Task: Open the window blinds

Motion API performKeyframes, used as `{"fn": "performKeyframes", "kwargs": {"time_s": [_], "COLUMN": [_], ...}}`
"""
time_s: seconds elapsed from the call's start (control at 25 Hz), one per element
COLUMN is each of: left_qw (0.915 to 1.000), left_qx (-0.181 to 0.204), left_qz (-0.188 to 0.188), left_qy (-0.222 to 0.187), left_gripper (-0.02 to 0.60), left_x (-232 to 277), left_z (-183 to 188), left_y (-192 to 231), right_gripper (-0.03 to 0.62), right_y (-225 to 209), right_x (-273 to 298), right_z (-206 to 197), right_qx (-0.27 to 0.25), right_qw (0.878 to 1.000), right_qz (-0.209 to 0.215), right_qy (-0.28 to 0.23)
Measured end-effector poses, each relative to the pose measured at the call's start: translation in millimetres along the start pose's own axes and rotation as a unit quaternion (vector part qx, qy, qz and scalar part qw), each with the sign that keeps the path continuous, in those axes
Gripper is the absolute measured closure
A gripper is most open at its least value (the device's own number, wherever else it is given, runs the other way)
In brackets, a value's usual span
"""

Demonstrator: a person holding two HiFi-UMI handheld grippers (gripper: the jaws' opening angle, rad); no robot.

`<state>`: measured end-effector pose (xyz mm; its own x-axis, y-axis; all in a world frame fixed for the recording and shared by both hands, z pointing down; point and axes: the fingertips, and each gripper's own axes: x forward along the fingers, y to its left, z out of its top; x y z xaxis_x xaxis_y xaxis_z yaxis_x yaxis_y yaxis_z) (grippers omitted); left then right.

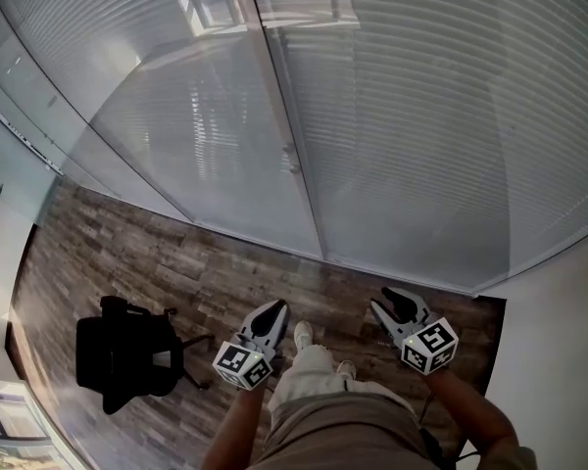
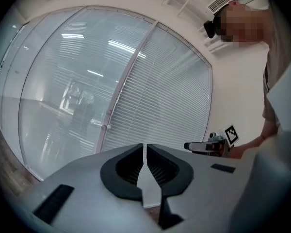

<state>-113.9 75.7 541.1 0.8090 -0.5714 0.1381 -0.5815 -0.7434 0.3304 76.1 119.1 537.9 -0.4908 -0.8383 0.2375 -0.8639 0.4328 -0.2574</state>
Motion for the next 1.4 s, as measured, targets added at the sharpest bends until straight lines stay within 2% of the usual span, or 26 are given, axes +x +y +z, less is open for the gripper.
{"fn": "performKeyframes", "kwargs": {"time_s": [0.24,0.48,0.6,0.76,1.0,1.4], "left_qw": [0.9997,0.9983,0.9967,0.9952,0.9942,0.9909], "left_qx": [-0.009,-0.012,-0.024,-0.010,-0.007,-0.014], "left_qz": [-0.017,-0.045,-0.064,-0.084,-0.098,-0.120], "left_qy": [0.018,0.035,0.045,0.049,0.044,0.058], "left_gripper": [0.566,0.566,0.566,0.566,0.566,0.566], "left_x": [23,54,75,96,115,146], "left_z": [-3,13,27,34,66,74], "left_y": [24,57,75,98,127,175], "right_gripper": [0.459,0.457,0.457,0.457,0.457,0.456], "right_y": [-15,-26,-30,-32,-35,-57], "right_x": [19,56,77,106,139,185], "right_z": [-5,1,14,18,46,65], "right_qx": [-0.013,-0.003,-0.005,-0.013,-0.015,-0.015], "right_qw": [1.000,0.999,0.999,0.999,0.998,0.996], "right_qz": [-0.026,-0.037,-0.043,-0.045,-0.062,-0.091], "right_qy": [0.007,0.002,-0.002,-0.007,-0.009,-0.015]}}
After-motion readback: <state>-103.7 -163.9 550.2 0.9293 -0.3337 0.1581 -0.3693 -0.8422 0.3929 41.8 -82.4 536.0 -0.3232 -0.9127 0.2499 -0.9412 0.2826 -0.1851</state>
